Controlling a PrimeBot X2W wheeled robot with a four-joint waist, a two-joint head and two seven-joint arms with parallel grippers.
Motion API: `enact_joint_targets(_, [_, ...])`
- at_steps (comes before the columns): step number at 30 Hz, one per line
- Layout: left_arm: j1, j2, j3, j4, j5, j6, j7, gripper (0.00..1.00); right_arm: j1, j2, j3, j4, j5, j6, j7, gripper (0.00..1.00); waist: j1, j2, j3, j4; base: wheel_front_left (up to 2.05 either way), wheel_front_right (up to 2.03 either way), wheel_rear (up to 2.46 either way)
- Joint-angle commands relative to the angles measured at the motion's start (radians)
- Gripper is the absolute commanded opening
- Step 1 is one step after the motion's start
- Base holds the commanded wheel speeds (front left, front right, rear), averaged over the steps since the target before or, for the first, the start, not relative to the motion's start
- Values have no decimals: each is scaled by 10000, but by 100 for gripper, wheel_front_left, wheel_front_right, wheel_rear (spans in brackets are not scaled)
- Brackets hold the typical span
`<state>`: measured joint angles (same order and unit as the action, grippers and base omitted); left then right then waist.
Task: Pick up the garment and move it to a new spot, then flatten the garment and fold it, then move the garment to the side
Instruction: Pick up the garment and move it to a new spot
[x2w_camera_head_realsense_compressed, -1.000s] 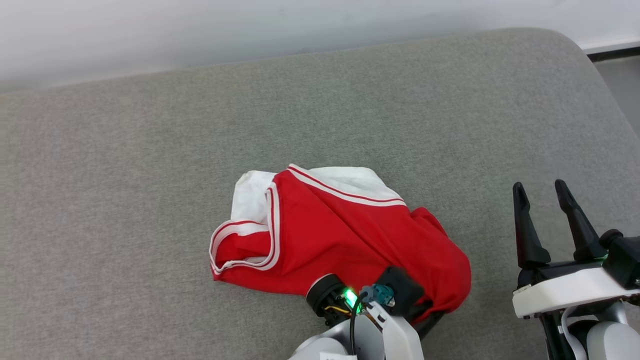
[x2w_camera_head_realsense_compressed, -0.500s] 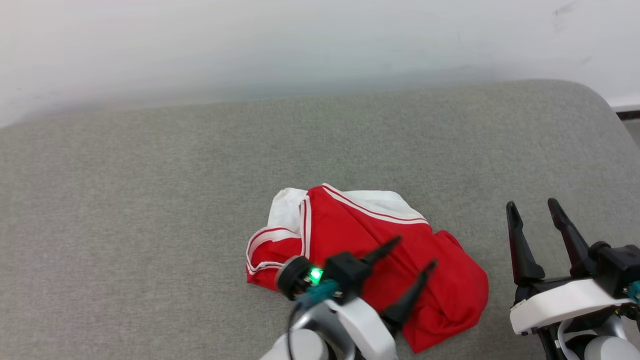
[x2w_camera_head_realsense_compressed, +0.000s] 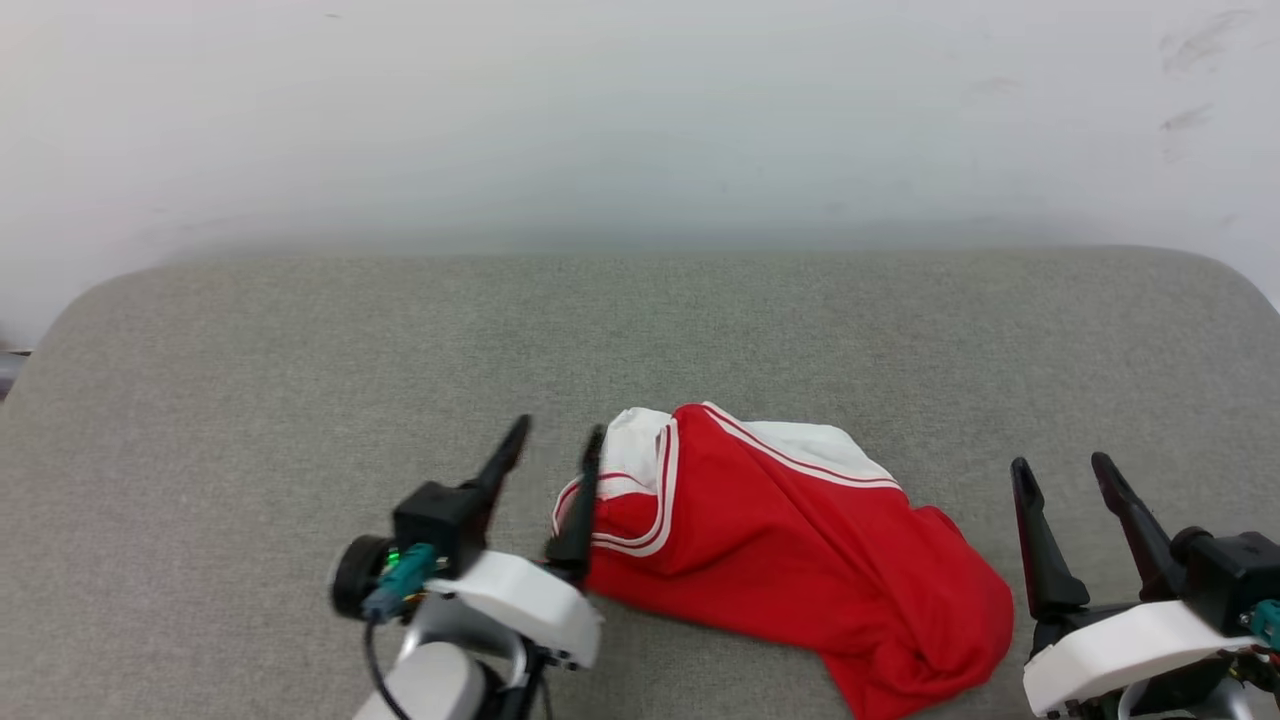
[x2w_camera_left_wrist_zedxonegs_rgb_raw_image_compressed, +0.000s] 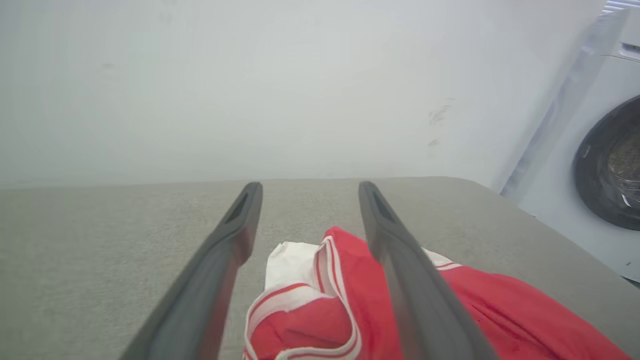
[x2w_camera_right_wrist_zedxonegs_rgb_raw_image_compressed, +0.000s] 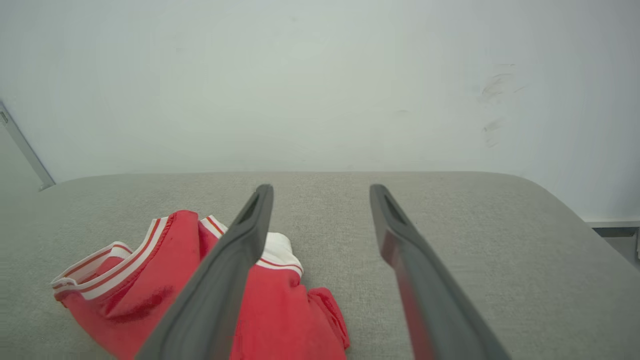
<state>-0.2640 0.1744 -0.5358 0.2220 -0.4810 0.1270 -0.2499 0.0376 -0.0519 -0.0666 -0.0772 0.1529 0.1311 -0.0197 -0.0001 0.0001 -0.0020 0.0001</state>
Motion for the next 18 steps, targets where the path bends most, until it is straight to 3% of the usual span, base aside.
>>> enact_joint_targets(1, [244, 225, 303, -78, -44, 188, -84, 100, 149, 19, 13, -31, 87, -7, 41, 100, 1, -1, -77, 91, 0, 0, 0])
enact_joint_targets(10, [1237, 1231, 1596, -573, -10, 699, -156, 100, 488, 19, -50, 10, 95, -7, 119, 100, 1, -1, -281, 268, 0, 0, 0])
enact_joint_targets(18, [2034, 1564, 1845, -905, -45, 851, -166, 100, 719, 18, -150, 57, 98, -7, 185, 100, 1, -1, -522, 255, 0, 0, 0])
